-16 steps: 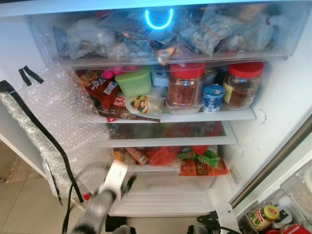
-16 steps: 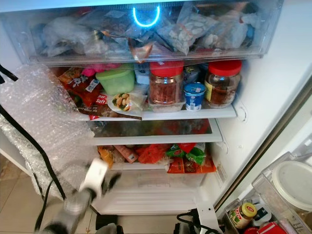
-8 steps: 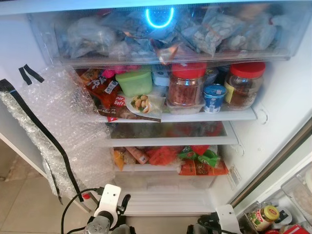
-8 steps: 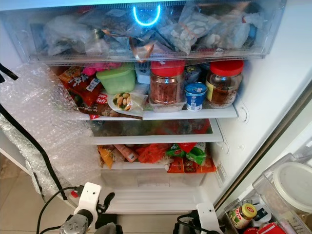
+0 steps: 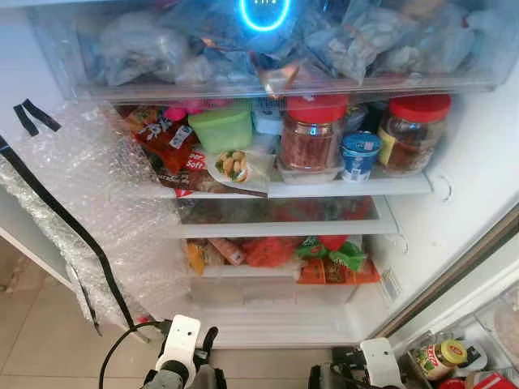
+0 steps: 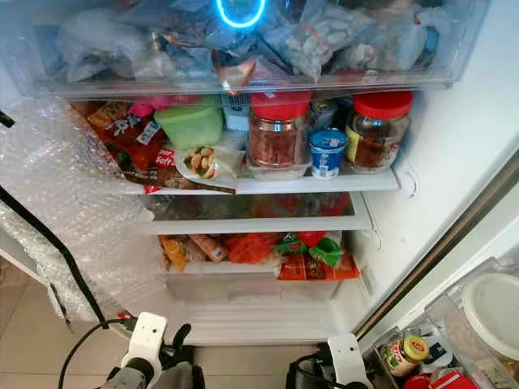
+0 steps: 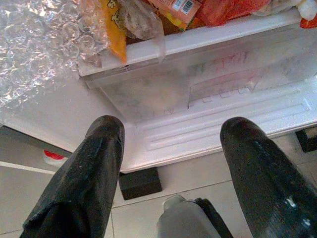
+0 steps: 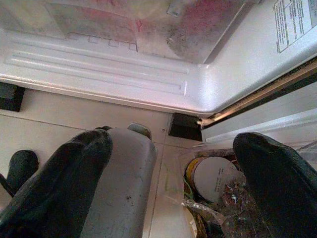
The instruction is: Restocking fridge
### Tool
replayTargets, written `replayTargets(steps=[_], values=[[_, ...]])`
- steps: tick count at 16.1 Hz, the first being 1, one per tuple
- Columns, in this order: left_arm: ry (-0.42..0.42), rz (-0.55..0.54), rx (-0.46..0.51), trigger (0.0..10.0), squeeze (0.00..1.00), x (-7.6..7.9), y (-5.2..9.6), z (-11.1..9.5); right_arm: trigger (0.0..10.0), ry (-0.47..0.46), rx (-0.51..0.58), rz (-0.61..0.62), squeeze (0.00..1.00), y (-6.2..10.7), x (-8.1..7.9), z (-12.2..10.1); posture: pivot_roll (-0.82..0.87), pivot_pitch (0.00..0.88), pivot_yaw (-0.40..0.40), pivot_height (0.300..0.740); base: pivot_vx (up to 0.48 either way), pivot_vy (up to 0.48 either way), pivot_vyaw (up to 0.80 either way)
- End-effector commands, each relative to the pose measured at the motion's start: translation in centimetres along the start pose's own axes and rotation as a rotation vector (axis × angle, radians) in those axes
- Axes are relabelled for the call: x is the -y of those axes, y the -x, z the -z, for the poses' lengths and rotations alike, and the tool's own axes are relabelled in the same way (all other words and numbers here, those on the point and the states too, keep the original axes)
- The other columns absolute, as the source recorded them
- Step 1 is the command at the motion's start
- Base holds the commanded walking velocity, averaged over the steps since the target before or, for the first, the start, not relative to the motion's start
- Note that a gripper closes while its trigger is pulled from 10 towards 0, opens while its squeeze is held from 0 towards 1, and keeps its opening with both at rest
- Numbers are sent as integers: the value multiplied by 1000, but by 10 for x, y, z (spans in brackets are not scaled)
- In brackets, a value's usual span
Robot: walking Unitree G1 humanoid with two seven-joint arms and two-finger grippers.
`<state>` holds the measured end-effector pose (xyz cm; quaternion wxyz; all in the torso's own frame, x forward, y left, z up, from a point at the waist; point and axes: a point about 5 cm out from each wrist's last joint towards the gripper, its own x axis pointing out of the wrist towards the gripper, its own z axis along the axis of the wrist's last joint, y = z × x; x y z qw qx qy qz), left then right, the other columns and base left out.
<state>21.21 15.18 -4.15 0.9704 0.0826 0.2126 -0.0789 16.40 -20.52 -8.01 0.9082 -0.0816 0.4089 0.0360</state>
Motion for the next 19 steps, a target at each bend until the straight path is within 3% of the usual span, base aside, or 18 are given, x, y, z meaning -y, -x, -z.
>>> replayTargets(steps=[1, 9, 19], values=[[-1, -9, -27, 10000, 0, 0, 4, 5, 10000, 10, -207, -9, 0, 21, 1, 56, -78, 137, 24, 652, 0, 0, 0], [10, -43, -42, 10000, 0, 1, 15, 18, 10000, 17, -209, -17, 0, 31, 4, 68, -82, 188, 12, 652, 0, 0, 0], [0, -51, -203, 10000, 0, -12, 17, 43, 10000, 0, -173, -15, 0, 25, 1, 57, -75, 156, 22, 652, 0, 0, 0]])
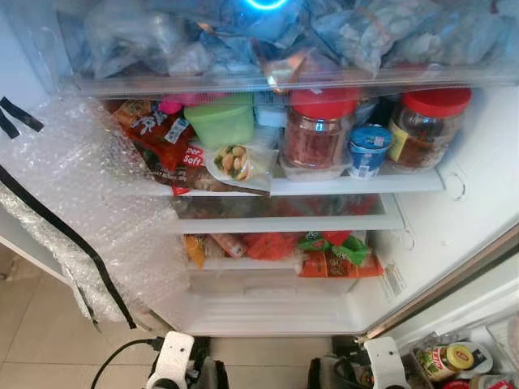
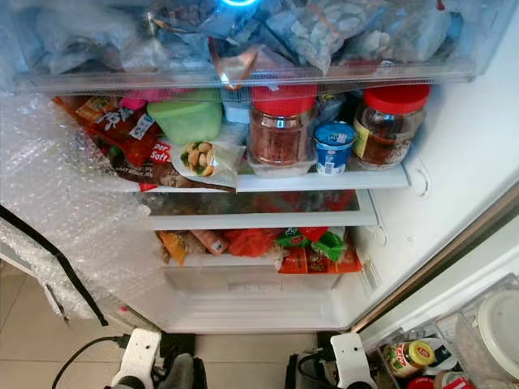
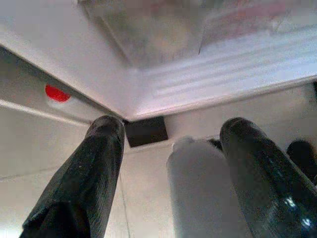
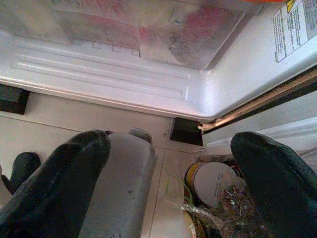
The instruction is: Restocking fridge
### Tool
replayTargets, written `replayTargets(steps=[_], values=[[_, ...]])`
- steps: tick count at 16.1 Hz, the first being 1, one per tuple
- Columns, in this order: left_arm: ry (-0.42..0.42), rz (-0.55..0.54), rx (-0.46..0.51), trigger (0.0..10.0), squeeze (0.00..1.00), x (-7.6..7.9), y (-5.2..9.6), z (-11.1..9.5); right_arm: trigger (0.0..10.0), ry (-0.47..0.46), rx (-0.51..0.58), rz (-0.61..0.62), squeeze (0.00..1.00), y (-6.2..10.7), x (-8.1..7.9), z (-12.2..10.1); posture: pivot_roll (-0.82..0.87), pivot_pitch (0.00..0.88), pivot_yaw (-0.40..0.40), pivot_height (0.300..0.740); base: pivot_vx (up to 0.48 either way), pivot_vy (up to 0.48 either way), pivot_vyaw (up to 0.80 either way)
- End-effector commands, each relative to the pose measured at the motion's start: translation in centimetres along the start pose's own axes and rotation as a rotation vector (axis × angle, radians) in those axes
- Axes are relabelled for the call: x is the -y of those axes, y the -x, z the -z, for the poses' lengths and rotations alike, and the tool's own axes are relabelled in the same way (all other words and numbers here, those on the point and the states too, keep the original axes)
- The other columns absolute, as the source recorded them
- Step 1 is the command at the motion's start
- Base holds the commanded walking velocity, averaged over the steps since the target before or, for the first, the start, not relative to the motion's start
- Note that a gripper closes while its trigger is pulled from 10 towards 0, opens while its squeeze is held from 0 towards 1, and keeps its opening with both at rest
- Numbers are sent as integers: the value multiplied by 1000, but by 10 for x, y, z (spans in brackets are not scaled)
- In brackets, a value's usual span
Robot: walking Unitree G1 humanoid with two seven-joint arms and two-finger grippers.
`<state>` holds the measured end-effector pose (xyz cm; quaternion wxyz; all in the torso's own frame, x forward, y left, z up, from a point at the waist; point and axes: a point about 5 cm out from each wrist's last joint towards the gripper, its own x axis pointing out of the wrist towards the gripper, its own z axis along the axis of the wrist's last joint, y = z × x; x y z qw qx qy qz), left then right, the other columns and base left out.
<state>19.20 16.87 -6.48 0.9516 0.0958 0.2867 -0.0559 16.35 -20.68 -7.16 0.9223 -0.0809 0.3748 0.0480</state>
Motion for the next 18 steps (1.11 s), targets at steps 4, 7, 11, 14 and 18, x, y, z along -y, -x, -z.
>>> replayTargets(steps=[4, 7, 11, 14, 18], values=[[0, -34, -42, 10000, 0, -10, -1, 3, 10000, -61, -165, 11, 0, 9, -7, 39, -68, 92, 41, 652, 0, 0, 0], [-11, -39, 2, 10000, 0, -15, -8, -10, 10000, -85, -121, 12, 0, -1, -10, 22, -63, 41, 59, 652, 0, 0, 0], [-26, -60, 99, 10000, 0, -43, -12, -31, 10000, -96, -108, 16, 0, -11, -13, 7, -65, 0, 78, 652, 0, 0, 0], [-33, -73, 190, 10000, 0, -57, -21, -63, 10000, -102, -116, 22, 0, -15, -13, 1, -64, 0, 82, 652, 0, 0, 0], [-16, -80, 190, 10000, 0, -50, -38, -95, 10000, -99, -124, 18, 0, -18, -12, -3, -54, 0, 74, 652, 0, 0, 0]])
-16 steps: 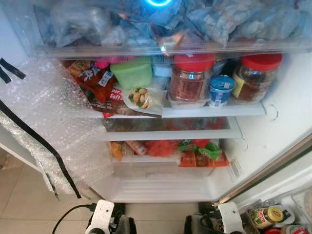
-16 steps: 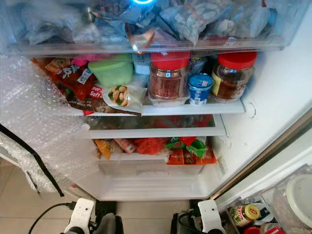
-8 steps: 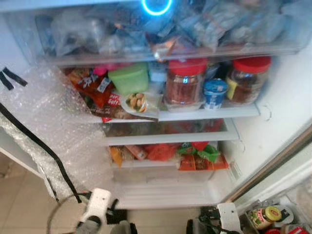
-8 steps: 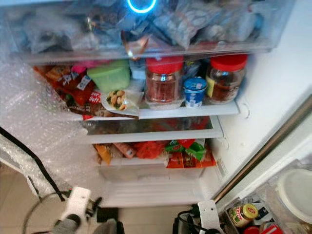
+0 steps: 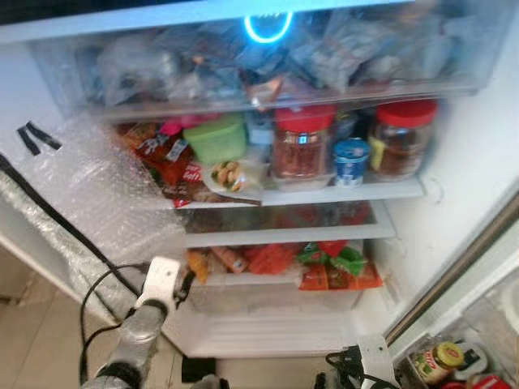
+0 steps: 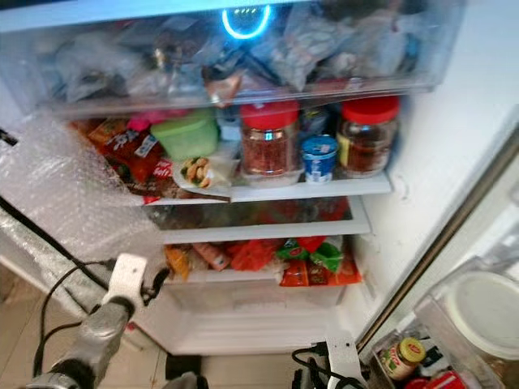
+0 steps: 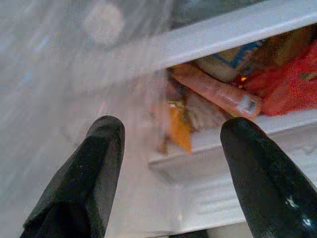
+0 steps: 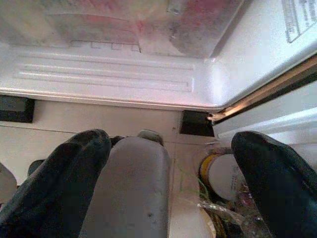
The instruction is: Restocking fridge
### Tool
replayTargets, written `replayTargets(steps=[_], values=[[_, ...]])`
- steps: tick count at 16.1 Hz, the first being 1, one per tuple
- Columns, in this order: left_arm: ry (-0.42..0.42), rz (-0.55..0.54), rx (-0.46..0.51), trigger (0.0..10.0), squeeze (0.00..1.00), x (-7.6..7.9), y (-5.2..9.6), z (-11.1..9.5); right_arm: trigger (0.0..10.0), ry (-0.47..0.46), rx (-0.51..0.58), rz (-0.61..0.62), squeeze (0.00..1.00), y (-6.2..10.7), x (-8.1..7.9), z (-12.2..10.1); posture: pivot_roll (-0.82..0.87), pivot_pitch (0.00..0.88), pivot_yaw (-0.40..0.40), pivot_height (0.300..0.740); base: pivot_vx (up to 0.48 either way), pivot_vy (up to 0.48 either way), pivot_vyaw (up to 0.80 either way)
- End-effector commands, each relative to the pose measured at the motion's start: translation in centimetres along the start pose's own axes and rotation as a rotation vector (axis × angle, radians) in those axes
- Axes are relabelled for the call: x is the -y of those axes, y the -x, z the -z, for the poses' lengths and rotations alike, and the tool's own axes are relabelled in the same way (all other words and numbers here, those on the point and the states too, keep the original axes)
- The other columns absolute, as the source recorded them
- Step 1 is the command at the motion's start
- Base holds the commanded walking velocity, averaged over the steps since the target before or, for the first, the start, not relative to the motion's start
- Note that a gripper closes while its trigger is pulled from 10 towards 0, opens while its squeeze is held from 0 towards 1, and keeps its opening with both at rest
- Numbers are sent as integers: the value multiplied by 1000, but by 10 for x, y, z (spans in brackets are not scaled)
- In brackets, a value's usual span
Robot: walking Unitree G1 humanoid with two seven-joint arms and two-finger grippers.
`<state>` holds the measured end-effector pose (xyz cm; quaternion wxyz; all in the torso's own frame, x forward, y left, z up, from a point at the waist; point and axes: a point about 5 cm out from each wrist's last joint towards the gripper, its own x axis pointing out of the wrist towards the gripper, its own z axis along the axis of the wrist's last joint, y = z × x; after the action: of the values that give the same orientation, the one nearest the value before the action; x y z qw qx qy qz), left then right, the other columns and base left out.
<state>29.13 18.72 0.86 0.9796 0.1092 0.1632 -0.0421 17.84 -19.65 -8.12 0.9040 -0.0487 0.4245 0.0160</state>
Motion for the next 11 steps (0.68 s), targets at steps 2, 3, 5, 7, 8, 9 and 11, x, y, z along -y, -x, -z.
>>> replayTargets(steps=[2, 3, 5, 7, 8, 9, 11], values=[[17, -6, -70, 10000, 0, 2, 7, 16, 10000, -7, -18, -9, 0, 0, -1, 2, -48, 0, 67, 652, 0, 0, 0], [13, -3, -73, 10000, 0, 4, 8, 18, 10000, -5, -18, -9, 0, 0, -1, 2, -47, 0, 66, 652, 0, 0, 0], [2, 68, -160, 10000, 0, 12, 15, 34, 10000, 8, -29, -12, 0, -1, 0, 2, -38, 0, 59, 652, 0, 0, 0], [32, 98, -244, 10000, 0, 19, 24, 51, 10000, 10, -34, -12, 0, -1, 0, 2, -42, 0, 61, 652, 0, 0, 0], [39, 112, -288, 10000, 0, 21, 28, 58, 10000, 10, -37, -11, 0, -1, 0, 2, -41, 0, 62, 652, 0, 0, 0], [35, 127, -348, 10000, 0, 22, 34, 68, 10000, 12, -39, -11, 0, -1, 0, 2, -40, 0, 62, 652, 0, 0, 0], [17, 115, -426, 10000, 0, 21, 44, 84, 10000, 14, -42, -12, 0, -1, 0, 3, -39, 0, 64, 652, 0, 0, 0]])
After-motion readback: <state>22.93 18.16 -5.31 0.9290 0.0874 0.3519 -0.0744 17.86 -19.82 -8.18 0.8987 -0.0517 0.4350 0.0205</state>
